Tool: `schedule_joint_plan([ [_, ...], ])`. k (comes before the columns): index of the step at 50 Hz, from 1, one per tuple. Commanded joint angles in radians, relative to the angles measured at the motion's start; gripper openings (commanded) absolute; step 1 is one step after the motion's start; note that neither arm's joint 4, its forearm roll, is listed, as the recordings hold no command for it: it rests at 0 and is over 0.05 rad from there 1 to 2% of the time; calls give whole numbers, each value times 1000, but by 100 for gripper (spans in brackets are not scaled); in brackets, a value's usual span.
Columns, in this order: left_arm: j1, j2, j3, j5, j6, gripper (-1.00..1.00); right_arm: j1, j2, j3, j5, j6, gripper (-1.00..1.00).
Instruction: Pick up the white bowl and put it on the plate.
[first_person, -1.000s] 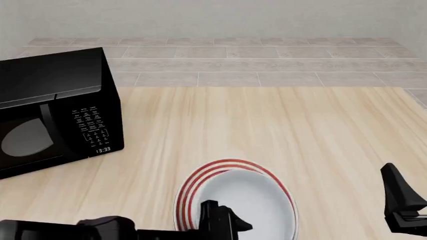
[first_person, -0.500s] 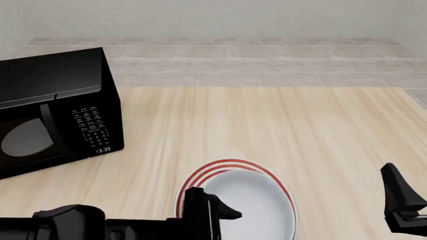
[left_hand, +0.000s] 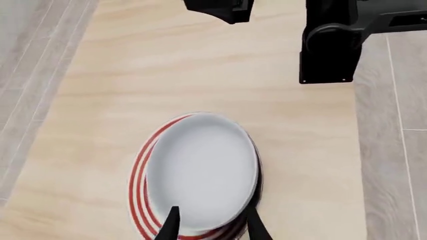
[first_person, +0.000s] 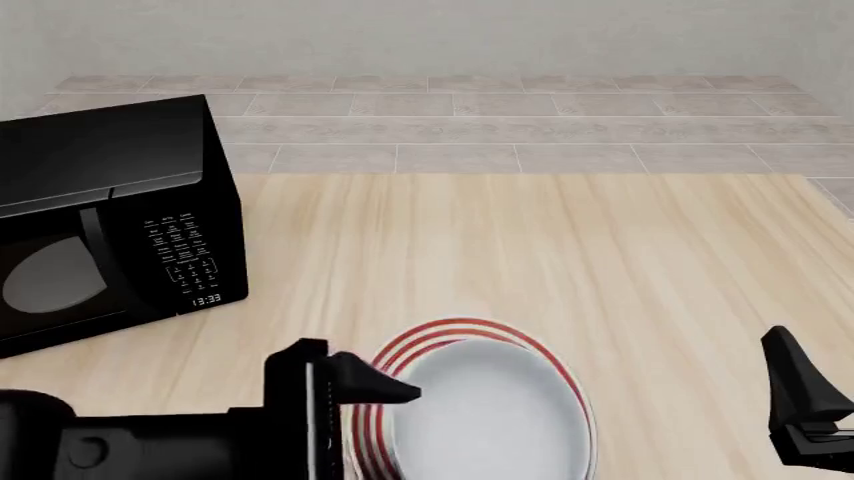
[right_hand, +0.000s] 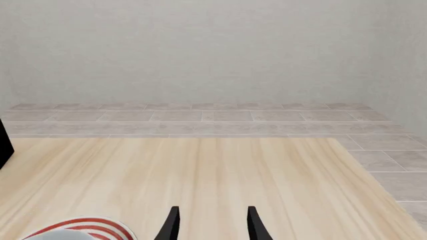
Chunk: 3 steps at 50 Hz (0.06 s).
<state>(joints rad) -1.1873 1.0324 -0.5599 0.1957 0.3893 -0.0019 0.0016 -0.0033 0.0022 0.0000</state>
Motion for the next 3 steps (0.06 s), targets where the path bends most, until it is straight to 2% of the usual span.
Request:
schedule_joint_plan([
  [1,45,-132,23,79,19,100,2,1,0,-1,0,100],
  [3,54,-151,21,93,20,100,2,1,0,0,0,100],
])
